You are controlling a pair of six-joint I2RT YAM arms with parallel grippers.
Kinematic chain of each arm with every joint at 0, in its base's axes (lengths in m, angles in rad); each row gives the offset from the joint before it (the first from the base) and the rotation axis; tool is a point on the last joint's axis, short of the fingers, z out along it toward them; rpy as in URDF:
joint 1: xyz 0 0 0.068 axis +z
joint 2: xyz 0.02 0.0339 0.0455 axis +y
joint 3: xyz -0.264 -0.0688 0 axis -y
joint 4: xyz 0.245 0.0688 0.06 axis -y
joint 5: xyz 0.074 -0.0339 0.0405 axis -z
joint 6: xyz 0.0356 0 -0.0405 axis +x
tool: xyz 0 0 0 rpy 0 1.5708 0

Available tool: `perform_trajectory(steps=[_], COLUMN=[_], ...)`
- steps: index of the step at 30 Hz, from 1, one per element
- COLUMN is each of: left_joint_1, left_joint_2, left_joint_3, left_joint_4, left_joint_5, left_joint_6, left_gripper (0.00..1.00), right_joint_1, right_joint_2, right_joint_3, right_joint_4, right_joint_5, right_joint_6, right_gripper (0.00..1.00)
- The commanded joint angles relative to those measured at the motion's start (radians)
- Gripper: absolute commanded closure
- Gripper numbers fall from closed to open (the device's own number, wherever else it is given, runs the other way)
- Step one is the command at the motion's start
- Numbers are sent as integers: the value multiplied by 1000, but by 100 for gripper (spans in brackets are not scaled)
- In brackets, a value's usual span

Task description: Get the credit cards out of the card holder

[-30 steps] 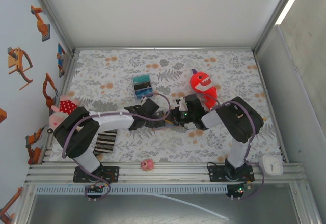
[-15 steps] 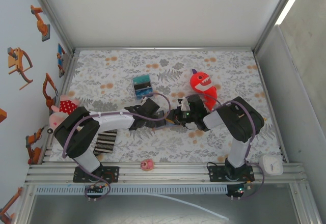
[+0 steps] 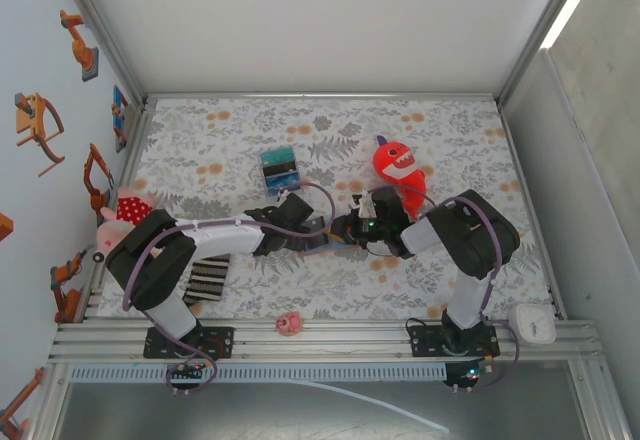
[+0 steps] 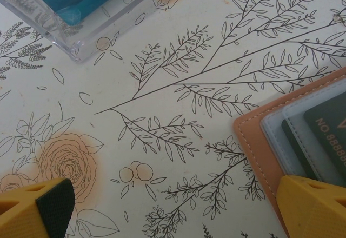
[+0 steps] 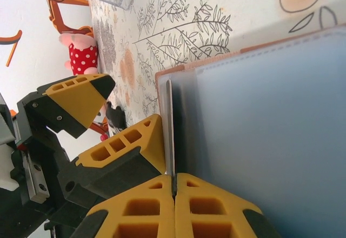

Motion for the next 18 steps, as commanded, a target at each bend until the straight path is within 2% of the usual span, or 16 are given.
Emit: perform_trajectory(steps=[1,9,16,18], left_joint_1=[-8,-8,-9,-10], left_joint_2=[3,-27,-86,-103], left_joint_3=[3,15,32,40], left_joint_4=[-54,-61,-73,-70], left_joint_5=[-4,1,5,10], left_joint_6=[20,29,28,29], left_gripper=[3,3,3,3], right_joint_1=[-9,-9,2,5], right_joint_2=[-5,9,-84,-105], right_joint_3=[-13,-7,71,94], right_joint_4=[30,-28,-466,-540], right_joint_5=[1,26,148,170], right_joint_6=[-7,-30,-237,-275], right_gripper=[100,100,100,100])
